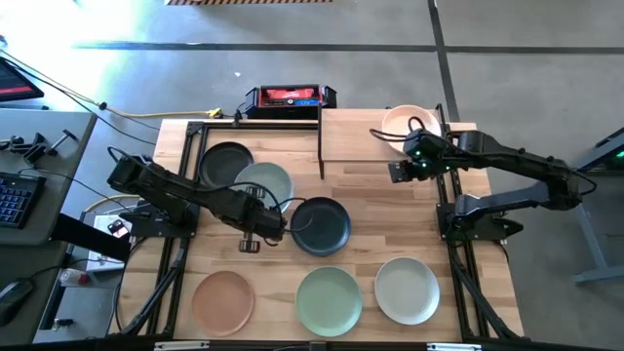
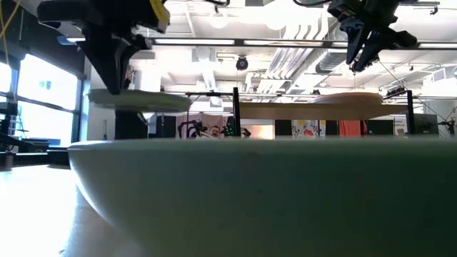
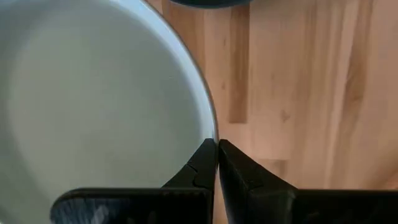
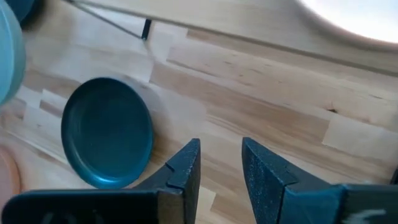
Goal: Place and stack plates onto a shelf
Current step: Stack the blue plate on top of the orange plate on the shelf
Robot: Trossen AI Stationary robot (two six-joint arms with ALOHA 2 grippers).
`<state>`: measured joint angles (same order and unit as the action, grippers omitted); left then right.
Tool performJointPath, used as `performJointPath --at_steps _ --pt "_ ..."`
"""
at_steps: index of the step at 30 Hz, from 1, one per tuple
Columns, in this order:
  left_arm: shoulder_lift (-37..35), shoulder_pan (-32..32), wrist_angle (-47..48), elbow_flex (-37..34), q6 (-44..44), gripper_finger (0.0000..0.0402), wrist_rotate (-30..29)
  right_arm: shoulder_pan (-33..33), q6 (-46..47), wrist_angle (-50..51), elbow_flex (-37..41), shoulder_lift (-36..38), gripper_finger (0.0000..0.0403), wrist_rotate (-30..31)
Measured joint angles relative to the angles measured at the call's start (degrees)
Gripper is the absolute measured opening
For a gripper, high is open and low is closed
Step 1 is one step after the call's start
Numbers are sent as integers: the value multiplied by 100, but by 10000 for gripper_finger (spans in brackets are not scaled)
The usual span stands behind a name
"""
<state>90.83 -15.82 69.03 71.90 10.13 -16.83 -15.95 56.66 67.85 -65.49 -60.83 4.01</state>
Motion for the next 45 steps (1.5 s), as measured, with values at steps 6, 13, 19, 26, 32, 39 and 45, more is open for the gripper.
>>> performJointPath --at_steps 6,13,19,26,32,39,45 --pt "0 -163 121 385 -1364 0 -459 298 80 -479 0 -336 123 -7" --pt "0 -198 98 728 -2991 0 -858 541 244 -1809 0 -754 134 -63" --pt "0 -198 61 826 -3881 0 -1095 664 122 -2894 0 -1155 128 -61" --pt "0 -196 52 826 -4276 0 -1249 805 -469 -4129 0 -1477 128 108" --pt "0 -196 55 826 -4337 0 -1240 820 -1060 -4900 0 -1612 128 456" --pt "0 -123 50 826 -4341 0 -1192 820 -1327 -5247 0 -1610 128 650" --pt "0 110 19 826 -4341 0 -1081 779 -1623 -5269 -290 -1614 128 635"
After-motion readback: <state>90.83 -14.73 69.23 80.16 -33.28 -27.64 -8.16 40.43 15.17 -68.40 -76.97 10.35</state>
